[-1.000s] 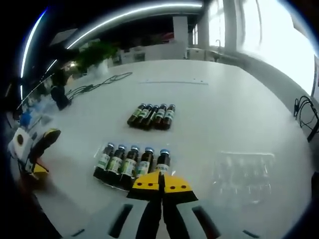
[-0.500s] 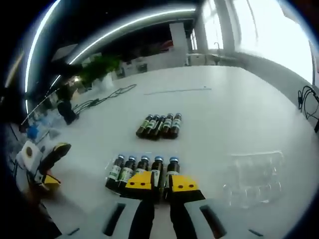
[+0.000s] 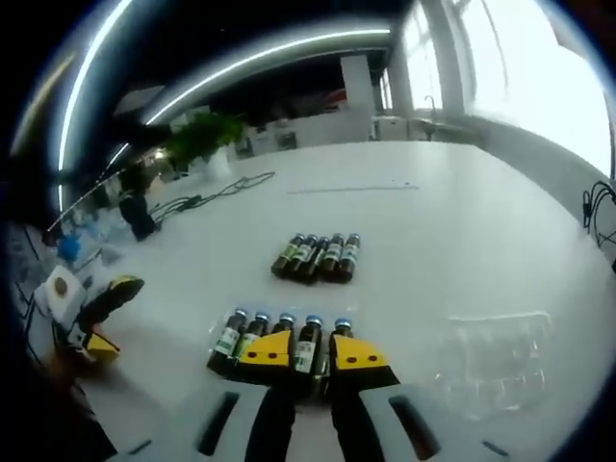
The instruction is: Grip medicine bottles put into box
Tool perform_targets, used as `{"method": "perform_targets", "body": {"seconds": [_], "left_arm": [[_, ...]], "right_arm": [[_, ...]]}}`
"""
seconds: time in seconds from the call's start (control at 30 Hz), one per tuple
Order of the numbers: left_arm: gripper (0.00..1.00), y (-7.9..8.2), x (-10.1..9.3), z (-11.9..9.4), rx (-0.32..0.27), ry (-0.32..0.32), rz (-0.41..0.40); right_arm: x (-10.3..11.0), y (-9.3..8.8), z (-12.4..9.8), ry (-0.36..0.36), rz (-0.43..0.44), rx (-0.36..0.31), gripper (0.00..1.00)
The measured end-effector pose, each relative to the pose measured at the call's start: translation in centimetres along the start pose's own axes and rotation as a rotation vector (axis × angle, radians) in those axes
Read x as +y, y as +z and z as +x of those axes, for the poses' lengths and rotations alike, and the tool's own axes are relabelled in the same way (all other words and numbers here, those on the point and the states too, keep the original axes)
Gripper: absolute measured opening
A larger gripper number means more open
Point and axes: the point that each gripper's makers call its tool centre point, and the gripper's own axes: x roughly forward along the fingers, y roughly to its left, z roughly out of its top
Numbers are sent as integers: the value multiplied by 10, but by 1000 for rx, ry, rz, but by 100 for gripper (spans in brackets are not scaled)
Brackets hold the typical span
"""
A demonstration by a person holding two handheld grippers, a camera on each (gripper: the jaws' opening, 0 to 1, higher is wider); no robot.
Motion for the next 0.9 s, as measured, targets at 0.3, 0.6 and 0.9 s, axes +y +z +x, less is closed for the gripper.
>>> {"method": "perform_targets", "body": {"seconds": [0.3,0.6,0.9], "left_arm": [[48,0,-2,1,4,-6,-2],[48,1,-1,1,2,2,2],[48,1,1,1,0,8,7]], "right_arm": [[1,3,-3,4,23,-68,11],[2,14,-6,0,-12,-144,10],[-8,21,-4,-20,17,-147,10]]}}
